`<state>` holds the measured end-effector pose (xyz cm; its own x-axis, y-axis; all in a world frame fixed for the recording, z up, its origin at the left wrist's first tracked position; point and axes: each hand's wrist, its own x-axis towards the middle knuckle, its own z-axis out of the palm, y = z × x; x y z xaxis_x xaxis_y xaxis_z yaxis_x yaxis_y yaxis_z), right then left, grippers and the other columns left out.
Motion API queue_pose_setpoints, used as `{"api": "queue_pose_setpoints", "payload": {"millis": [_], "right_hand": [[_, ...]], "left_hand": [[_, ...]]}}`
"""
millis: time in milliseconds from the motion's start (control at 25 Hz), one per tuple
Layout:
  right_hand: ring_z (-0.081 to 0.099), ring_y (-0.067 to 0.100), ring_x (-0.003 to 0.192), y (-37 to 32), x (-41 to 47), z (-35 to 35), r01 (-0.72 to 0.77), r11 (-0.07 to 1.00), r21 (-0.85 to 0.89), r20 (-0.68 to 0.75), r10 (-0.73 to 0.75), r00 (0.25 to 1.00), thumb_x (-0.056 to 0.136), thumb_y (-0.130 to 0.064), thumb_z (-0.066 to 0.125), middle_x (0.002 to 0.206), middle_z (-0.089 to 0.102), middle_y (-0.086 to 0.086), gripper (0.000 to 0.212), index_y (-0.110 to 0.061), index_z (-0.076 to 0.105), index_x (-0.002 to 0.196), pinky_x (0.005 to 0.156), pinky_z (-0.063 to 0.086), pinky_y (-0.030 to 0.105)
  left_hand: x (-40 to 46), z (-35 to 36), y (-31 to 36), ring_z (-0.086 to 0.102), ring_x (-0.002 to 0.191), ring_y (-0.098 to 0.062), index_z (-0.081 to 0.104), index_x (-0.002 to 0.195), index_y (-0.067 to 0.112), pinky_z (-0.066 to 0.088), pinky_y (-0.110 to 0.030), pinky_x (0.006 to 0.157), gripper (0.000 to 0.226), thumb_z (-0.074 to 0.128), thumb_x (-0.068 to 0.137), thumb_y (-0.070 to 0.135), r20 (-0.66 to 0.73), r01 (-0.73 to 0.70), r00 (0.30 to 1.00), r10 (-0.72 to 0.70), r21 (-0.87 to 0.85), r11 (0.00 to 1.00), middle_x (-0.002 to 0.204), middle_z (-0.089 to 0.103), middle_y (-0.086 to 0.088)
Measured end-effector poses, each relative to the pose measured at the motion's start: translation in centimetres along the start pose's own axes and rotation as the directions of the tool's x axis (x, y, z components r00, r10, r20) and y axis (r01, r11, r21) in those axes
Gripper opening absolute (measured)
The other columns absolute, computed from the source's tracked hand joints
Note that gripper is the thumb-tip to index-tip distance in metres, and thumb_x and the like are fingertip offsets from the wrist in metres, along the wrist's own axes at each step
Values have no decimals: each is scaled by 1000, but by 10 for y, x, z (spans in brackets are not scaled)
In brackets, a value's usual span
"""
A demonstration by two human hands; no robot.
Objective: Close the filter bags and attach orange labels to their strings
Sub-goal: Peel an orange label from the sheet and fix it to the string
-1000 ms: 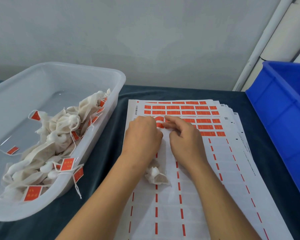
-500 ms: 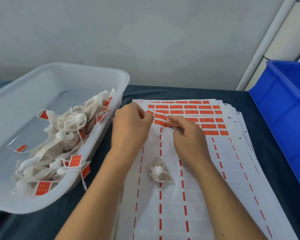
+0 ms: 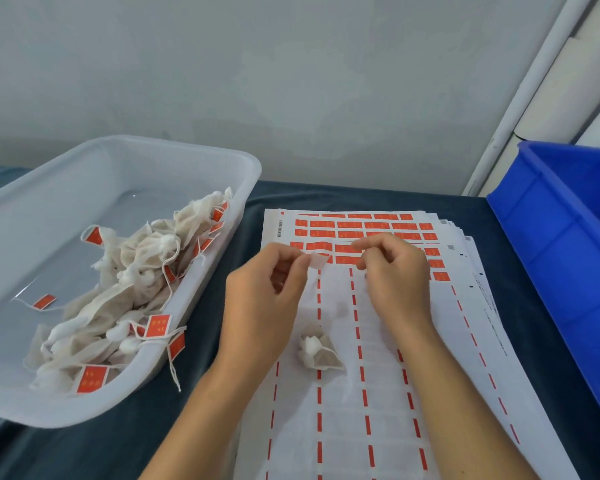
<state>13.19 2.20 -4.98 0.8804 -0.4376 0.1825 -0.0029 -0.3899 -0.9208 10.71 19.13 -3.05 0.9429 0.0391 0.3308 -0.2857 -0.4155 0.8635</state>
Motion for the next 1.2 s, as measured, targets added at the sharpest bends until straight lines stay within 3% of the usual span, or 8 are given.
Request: {"api": "queue_pose_setpoints", "payload": {"millis": [120,240,400,560,800,920,1080,1200], "right_hand": [[62,5,49,-25,5,-10,-106,992,-73,295,123,948,107,-36,51,68,73,-7,23,-31,72,100,45,45,15],[68,14,51,-45,0,-10,-259,961,-94,542,268,797,104,-52,48,74,77,-1,33,-30,73,104,45,48,20],[71,15,54,-48,-2,-9,-269,954,-133,499,299,814,99,-33,63,70,76,-4,11,-31,74,96,50,53,23],[74,10,62,-45,-1,-14,-180,968,-178,461,243,854,100,-11,61,71,75,-10,27,-33,74,94,51,54,20],[68,-8,72,-54,2,-35,22,988,-154,250,17,968,104,-18,60,88,74,-17,24,-39,70,97,50,48,11],[70,-1,73,-59,-6,-54,135,974,-180,407,-51,912,105,-24,57,83,74,-20,23,-42,71,102,52,49,10],[71,-1,79,-56,-39,-66,224,911,-345,691,85,718,103,-46,54,94,71,-26,16,-49,69,106,63,58,16],[64,-1,62,-47,-64,-63,282,848,-449,680,120,723,95,-60,59,70,68,-20,17,-48,68,105,60,50,21]], "left_hand": [[-5,1,-9,67,90,5,62,91,51,50,-4,71,10,54,89,56,-8,-47,999,47,-18,999,94,67,35],[-6,3,-15,67,91,1,68,98,44,51,-7,73,20,53,92,55,37,-165,986,165,5,986,88,68,28],[-5,3,-21,63,90,4,74,105,30,49,-5,77,36,49,95,54,61,-292,956,288,73,954,93,65,25],[-4,3,-22,61,84,2,74,106,28,49,-4,77,28,56,95,46,113,-341,939,326,156,927,99,69,19],[-6,0,-22,66,99,2,61,110,49,50,-4,74,15,54,106,36,135,-121,983,126,-42,992,96,67,30],[-3,-2,-28,68,89,-1,63,112,40,50,-6,69,22,50,108,22,94,-83,992,89,-59,995,90,69,23],[-4,2,-29,69,84,-3,62,111,40,50,-8,65,22,52,107,21,107,-104,988,109,-48,993,90,68,25],[-8,2,-27,65,97,1,57,116,49,51,-7,69,26,56,105,26,165,-158,975,148,51,986,95,65,32]]}}
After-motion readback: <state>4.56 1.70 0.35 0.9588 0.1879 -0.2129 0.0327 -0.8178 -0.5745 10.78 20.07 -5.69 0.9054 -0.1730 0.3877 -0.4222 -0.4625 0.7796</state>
